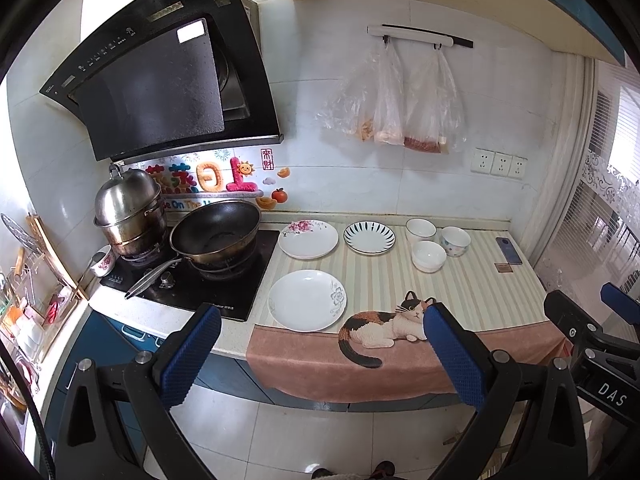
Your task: Organize plates and bowls
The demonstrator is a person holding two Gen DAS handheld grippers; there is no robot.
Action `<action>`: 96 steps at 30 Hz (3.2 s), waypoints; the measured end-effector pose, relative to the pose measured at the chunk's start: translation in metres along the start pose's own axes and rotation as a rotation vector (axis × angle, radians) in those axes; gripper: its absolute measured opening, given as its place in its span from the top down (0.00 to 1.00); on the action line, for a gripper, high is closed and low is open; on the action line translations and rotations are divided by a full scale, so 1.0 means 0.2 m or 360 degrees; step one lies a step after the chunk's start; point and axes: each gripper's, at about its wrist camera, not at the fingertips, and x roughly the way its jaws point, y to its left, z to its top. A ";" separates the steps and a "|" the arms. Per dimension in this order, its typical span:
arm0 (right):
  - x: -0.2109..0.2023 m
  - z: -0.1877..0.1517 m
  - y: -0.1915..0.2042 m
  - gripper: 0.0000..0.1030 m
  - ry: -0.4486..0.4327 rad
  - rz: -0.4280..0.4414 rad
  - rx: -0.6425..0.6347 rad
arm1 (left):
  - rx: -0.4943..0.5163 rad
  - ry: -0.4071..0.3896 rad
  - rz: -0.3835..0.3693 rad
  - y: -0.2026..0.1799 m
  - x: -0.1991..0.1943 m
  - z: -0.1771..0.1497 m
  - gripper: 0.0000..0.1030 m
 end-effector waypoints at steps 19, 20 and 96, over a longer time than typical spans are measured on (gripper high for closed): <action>0.01 0.00 0.02 0.00 -0.0004 -0.0002 0.0000 | -0.0002 -0.0003 -0.0002 0.01 -0.01 -0.01 0.00; 0.01 0.00 0.03 0.00 -0.0003 -0.0002 0.0000 | -0.0003 0.0000 -0.0006 0.02 0.02 0.01 0.00; 3.22 -0.37 0.46 0.83 0.1372 0.0765 0.0074 | -0.0387 0.1186 -0.0047 0.36 2.64 -0.18 0.69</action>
